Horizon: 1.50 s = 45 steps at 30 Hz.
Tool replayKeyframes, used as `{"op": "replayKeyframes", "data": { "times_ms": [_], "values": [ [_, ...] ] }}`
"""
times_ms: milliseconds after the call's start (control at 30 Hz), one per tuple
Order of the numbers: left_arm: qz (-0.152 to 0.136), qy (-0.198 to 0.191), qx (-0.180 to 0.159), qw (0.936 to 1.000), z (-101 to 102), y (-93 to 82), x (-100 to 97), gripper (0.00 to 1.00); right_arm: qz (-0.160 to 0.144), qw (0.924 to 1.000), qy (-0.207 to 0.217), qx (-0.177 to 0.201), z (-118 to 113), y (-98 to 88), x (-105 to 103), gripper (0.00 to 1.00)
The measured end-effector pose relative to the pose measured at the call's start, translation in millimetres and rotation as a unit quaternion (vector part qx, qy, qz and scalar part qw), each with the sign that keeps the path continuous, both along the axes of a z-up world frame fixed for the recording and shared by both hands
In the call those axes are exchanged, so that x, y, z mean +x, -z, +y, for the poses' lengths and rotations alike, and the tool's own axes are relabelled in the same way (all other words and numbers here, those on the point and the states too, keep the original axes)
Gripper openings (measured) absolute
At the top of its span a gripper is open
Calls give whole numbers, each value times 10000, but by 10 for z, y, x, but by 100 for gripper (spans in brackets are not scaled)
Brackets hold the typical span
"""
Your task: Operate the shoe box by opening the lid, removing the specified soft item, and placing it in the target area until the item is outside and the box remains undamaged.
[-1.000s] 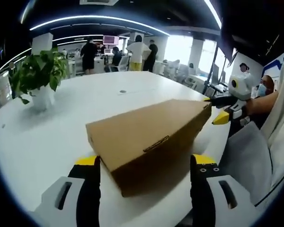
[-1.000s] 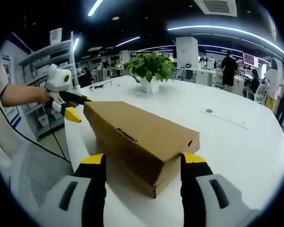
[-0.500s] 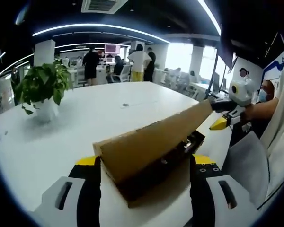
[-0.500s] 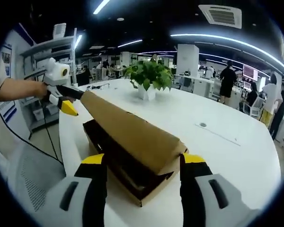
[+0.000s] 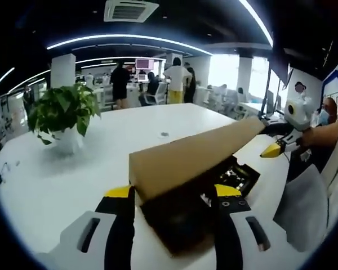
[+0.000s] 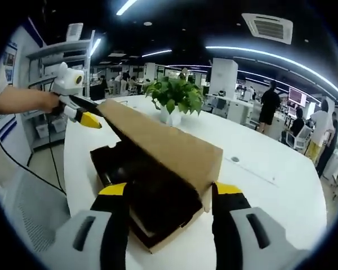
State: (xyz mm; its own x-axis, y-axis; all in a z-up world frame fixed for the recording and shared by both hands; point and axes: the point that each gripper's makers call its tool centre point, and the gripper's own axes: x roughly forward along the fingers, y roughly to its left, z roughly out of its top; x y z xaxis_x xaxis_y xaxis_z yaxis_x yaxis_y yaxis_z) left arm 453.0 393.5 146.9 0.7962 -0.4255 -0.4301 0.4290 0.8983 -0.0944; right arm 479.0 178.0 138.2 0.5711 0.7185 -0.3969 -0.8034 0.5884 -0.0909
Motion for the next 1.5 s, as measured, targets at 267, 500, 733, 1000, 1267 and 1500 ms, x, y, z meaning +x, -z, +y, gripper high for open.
{"op": "replayKeyframes", "data": {
  "times_ms": [267,500,733,1000,1267,1500],
  "values": [
    [-61,-120,197,9997,107,-74,196,39,-113,9999,-11,3,19,-73,157,54],
    [-57,-177,261,9995,161,-127,353,33,-161,9999,-15,10,31,-111,270,54],
    [-65,-317,350,9989,251,-153,507,23,-181,9998,8,37,48,-141,417,54],
    [-94,-417,382,9984,308,-169,677,17,-221,9998,-12,-15,77,-144,547,55],
    [-135,-481,478,9976,362,-163,785,11,-227,9997,7,0,92,-137,649,54],
    [-122,-521,517,9972,397,-153,898,9,-229,9997,15,-18,111,-119,749,54]
  ]
}}
